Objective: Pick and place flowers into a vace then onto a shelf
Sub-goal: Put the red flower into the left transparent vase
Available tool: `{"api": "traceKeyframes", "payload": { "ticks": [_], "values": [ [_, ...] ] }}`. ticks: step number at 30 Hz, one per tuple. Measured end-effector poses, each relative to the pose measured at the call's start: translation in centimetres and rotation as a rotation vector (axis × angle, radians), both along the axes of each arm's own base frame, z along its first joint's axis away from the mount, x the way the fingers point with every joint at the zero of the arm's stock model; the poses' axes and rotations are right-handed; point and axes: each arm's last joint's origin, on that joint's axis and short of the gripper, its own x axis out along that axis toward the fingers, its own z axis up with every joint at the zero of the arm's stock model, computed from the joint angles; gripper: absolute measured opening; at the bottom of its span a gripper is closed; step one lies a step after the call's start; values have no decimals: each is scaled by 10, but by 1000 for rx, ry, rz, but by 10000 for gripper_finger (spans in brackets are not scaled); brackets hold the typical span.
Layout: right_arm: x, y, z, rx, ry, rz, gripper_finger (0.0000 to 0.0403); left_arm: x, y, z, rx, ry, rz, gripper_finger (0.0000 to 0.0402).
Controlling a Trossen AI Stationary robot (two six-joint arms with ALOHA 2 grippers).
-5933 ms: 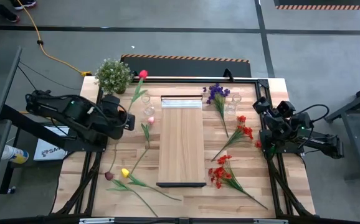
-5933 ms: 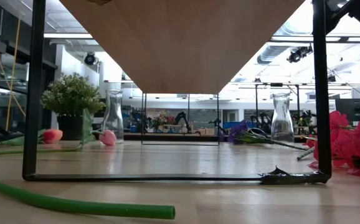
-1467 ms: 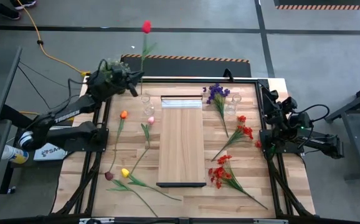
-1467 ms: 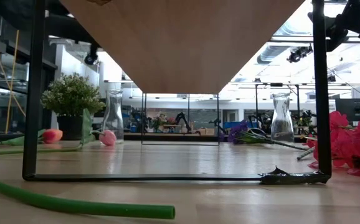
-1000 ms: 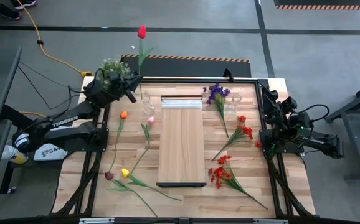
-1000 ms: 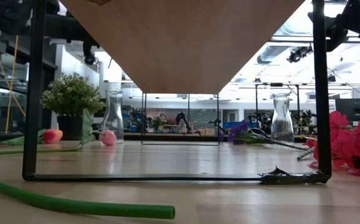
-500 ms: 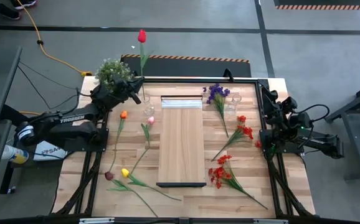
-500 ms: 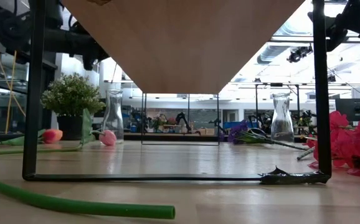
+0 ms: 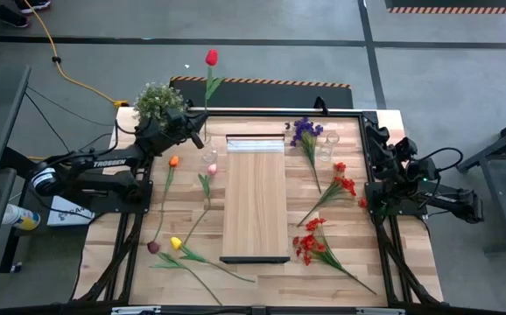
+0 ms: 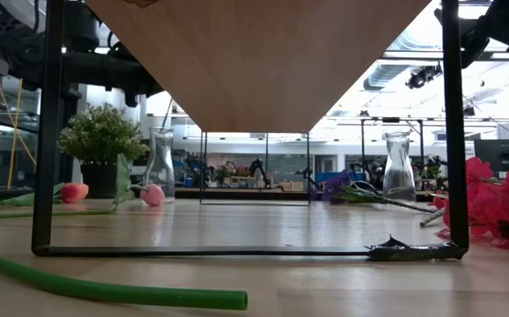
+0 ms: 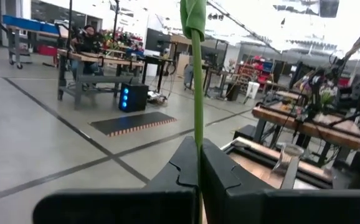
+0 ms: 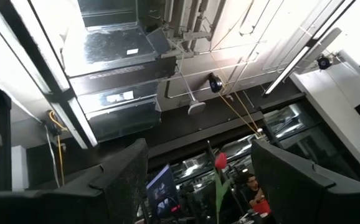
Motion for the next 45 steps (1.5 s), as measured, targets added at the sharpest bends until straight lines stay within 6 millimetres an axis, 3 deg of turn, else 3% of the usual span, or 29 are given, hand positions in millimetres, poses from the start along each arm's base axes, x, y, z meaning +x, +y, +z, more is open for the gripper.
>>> {"api": "traceKeyframes", "payload": {
  "ticks": [19,29,38,45],
  "values": [
    [3,0,-3,0,48,10,271,-16,-13,-39,-57,27,-20,32],
    [3,0,-3,-3,49,12,272,-16,-14,-41,-81,25,-60,45],
    [3,0,-3,-2,49,12,272,-16,-14,-38,-36,11,-47,33],
    [3,0,-3,-16,58,-3,271,-16,-13,-41,-41,45,-34,65]
  ]
}}
